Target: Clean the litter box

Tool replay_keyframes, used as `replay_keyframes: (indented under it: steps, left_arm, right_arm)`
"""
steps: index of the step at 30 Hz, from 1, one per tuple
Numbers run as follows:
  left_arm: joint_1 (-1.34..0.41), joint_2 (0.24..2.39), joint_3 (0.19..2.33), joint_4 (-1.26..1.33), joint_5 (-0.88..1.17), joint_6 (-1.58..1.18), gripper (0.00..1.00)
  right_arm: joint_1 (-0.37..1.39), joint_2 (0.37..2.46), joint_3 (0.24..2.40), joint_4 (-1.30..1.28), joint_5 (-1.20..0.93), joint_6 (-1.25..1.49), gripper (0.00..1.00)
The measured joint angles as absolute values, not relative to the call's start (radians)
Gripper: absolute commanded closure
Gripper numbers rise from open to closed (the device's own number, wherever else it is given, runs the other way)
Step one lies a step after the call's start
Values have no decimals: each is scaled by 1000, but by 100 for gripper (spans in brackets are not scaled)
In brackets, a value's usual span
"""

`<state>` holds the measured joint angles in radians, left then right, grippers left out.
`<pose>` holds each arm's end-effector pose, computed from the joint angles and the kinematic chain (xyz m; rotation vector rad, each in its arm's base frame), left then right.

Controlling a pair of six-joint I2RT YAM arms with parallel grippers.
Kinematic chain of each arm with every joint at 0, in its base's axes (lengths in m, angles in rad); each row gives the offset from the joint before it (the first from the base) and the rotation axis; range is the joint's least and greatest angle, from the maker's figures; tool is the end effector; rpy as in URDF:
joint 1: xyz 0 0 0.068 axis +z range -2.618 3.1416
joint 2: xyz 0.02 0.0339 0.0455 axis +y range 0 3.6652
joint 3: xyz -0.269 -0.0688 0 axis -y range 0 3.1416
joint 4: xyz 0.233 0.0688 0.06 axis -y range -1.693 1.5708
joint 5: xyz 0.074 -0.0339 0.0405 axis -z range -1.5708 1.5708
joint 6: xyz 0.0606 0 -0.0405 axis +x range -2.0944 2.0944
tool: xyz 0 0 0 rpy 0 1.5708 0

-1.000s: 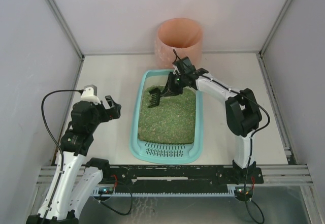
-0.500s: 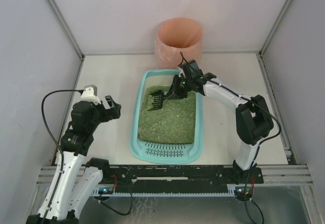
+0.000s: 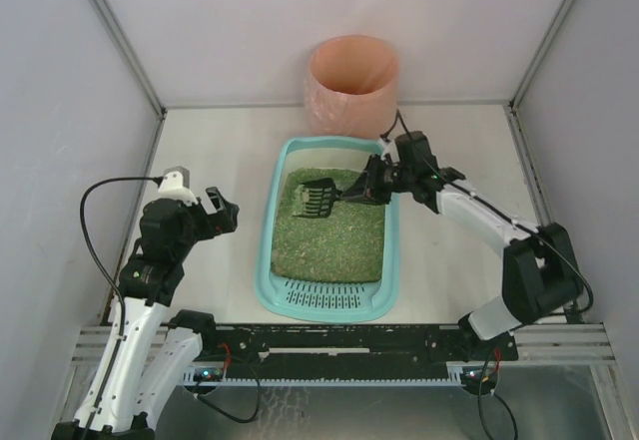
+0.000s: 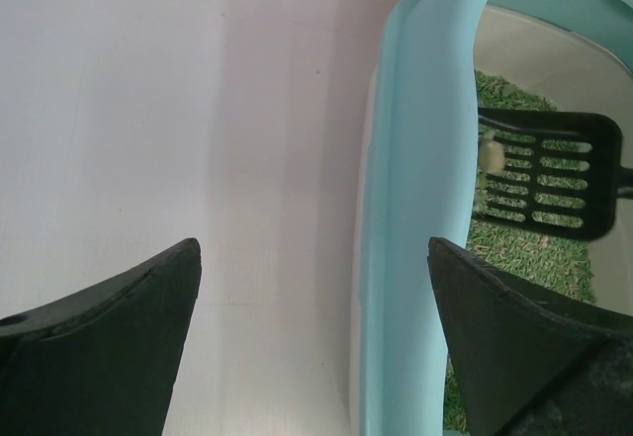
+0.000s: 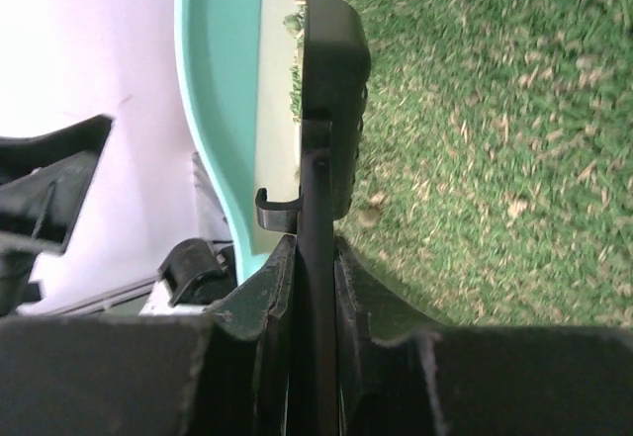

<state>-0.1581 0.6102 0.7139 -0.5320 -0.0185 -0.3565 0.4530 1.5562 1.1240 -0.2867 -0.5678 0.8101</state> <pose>0.1459 -0.0221 0.2955 -0.2112 2.0015 -0.3112 0.2977 0.1811 0.2570 0.1176 2.5034 1.2506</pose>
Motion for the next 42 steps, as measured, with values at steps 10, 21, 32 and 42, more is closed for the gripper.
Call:
replay_keyframes:
  steps: [10, 21, 32, 42]
  left_arm:
    - [-158, 574, 714, -532, -23, -367, 0]
    - [-158, 573, 714, -533, -46, -367, 0]
    - [-157, 570, 701, -533, -50, -367, 0]
    - [-157, 567, 701, -533, -52, -366, 0]
  right_arm:
    - [315, 1279, 725, 113, -719, 1087, 100]
    - [294, 1226, 617, 285, -784, 1202, 100]
    - [259, 1197, 593, 286, -788, 1211, 100]
    - [245, 1181, 636, 212, -761, 1177, 100]
